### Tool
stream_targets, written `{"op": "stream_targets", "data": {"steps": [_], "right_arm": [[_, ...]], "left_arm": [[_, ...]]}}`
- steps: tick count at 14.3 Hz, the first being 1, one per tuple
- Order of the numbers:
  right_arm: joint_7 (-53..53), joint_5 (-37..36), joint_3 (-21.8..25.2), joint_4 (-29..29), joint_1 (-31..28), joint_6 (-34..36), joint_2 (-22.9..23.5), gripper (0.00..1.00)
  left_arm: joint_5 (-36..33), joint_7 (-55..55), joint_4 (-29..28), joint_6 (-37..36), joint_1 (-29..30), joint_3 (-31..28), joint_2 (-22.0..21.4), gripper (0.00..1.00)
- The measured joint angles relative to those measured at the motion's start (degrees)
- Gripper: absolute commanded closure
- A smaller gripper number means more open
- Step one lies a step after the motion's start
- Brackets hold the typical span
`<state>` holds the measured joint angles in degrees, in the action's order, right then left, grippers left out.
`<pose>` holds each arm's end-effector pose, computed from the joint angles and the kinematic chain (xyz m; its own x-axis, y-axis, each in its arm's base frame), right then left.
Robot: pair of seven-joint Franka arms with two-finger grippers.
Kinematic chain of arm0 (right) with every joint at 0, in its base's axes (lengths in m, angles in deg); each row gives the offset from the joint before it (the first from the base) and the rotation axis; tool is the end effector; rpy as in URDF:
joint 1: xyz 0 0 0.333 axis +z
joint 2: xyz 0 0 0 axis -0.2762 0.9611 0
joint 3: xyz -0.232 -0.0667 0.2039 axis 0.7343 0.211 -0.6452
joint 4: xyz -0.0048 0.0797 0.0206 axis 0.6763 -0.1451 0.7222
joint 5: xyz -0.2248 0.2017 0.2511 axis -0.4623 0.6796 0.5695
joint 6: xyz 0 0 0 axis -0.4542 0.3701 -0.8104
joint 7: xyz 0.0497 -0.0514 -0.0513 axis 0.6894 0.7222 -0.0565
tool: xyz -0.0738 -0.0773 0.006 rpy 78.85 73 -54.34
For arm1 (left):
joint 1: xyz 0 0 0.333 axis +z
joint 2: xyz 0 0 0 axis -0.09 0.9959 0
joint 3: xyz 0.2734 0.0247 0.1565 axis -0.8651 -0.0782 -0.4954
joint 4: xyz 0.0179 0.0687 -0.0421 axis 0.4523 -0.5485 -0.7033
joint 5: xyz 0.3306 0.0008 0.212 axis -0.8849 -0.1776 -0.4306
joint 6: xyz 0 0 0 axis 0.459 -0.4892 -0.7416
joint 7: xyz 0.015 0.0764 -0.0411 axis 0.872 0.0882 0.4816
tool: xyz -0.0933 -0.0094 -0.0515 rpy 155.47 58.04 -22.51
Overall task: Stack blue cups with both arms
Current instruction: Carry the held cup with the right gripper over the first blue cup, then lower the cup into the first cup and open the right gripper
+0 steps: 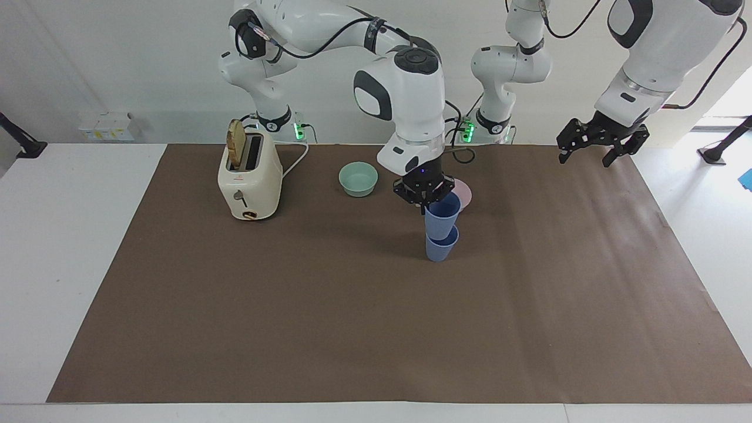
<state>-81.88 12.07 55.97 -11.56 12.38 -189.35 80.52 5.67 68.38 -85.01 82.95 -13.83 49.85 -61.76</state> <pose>0.5662 0.4553 0.5087 0.9919 -0.0457 0.1186 -0.0294 -0.9903 -0.1358 0.5424 -0.0448 0.6212 0.9889 -0.1467 -0.0251 -0.1459 -0.9888 0.0316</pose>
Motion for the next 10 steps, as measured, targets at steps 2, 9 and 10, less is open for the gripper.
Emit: {"op": "stream_targets", "data": {"steps": [2,9,10], "right_arm": [[0.0,0.0,0.0,0.0,0.0,-0.7,1.1,1.00],[0.0,-0.8,0.1,0.0,1.0,-2.9,4.3,1.00],[0.0,-1.0,0.1,0.0,1.0,-2.9,4.5,1.00]], "left_arm": [[0.0,0.0,0.0,0.0,0.0,0.1,0.0,0.00],[0.0,0.0,0.0,0.0,0.0,0.2,0.0,0.00],[0.0,0.0,0.0,0.0,0.0,0.2,0.0,0.00]]}}
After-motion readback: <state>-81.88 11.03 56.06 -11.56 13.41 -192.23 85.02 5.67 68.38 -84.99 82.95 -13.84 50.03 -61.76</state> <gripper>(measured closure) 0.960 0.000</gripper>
